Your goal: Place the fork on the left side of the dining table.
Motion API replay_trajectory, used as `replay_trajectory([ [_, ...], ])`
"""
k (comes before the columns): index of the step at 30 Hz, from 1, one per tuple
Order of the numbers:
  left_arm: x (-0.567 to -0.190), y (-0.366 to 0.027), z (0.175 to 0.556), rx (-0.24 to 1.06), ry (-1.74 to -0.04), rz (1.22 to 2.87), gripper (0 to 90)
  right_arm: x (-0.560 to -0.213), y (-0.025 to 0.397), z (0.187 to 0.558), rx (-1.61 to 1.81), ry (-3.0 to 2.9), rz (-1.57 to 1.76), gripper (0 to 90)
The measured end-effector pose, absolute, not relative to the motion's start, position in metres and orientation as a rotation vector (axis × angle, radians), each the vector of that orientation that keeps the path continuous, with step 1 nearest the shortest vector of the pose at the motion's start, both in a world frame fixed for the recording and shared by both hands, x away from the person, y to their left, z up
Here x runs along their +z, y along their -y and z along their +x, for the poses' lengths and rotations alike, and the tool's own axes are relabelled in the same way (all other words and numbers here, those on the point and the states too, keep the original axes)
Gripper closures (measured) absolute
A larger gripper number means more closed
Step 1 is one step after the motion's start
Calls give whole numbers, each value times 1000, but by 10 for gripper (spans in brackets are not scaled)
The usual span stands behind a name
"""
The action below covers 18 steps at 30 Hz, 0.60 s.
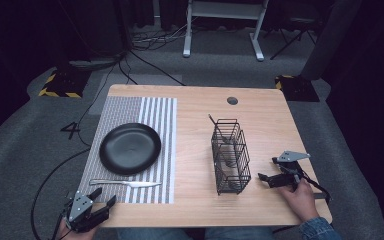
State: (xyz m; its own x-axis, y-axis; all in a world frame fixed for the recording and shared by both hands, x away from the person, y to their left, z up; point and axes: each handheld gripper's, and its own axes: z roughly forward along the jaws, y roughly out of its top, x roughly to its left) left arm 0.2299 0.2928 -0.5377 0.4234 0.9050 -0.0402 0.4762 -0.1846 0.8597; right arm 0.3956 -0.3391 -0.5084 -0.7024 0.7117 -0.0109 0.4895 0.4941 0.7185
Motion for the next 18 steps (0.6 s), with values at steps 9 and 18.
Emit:
replay_trajectory([
  [9, -536, -293, 231, 618, -1189, 1833, 400, -508, 339, 396, 1026, -2436, 1012, 54],
  [18, -531, -293, 232, 597, -1205, 1864, 386, -508, 339, 396, 1026, -2435, 1012, 54],
])
